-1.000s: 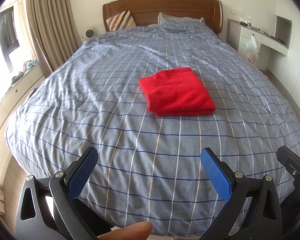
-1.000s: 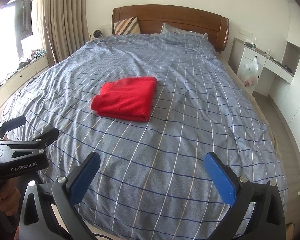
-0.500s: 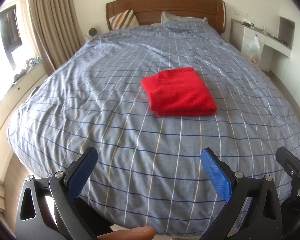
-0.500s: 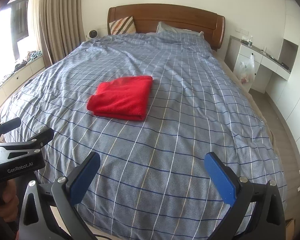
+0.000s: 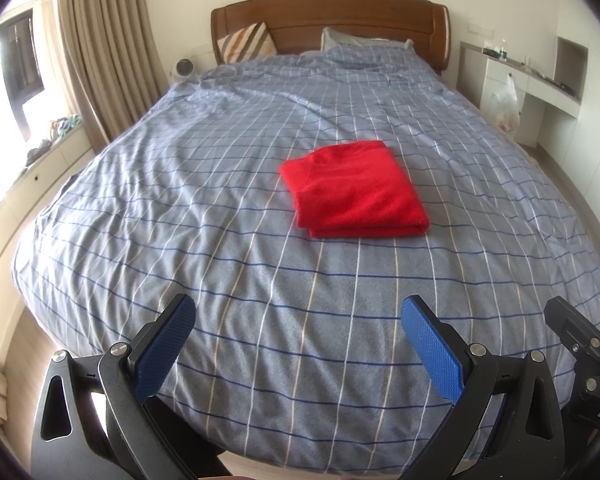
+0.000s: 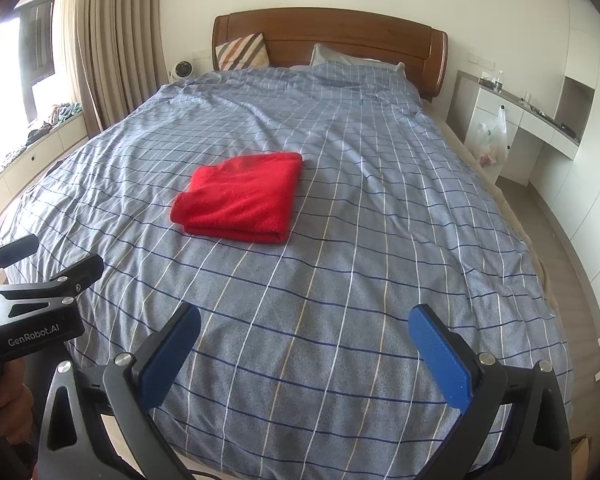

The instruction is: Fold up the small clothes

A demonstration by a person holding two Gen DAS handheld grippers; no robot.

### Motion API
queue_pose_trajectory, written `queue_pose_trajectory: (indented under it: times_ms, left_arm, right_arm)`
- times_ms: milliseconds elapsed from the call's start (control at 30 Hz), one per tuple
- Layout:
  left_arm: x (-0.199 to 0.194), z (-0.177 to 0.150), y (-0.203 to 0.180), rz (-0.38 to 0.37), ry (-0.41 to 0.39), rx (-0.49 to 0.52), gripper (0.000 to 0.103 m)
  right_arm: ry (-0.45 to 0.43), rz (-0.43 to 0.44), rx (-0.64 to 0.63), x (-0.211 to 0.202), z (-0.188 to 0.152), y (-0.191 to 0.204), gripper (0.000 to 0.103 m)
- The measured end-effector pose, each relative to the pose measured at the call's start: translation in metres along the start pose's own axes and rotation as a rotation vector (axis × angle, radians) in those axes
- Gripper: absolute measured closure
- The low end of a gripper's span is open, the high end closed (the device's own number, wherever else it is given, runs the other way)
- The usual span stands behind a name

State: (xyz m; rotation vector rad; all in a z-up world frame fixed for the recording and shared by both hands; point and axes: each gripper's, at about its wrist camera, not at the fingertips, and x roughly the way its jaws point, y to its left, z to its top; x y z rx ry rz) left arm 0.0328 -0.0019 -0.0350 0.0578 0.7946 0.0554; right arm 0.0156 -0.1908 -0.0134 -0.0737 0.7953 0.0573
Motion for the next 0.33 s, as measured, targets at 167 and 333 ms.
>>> queue_pose_trajectory:
  times_ms: [167, 333]
  left_arm:
    - [0.0001, 0.0003, -0.0028, -0.007, 0.002, 0.002, 0.000]
    - [-0.0009, -0.0005, -0.0050, 0.008, -0.006, 0.007, 0.000]
  right_arm:
    - [-0.001, 0.001, 0.000, 0.0001, 0.0005, -0.0002, 0.001]
    - [0.001, 0.003, 0.002, 0.0003, 0.0008, -0.0010, 0.001]
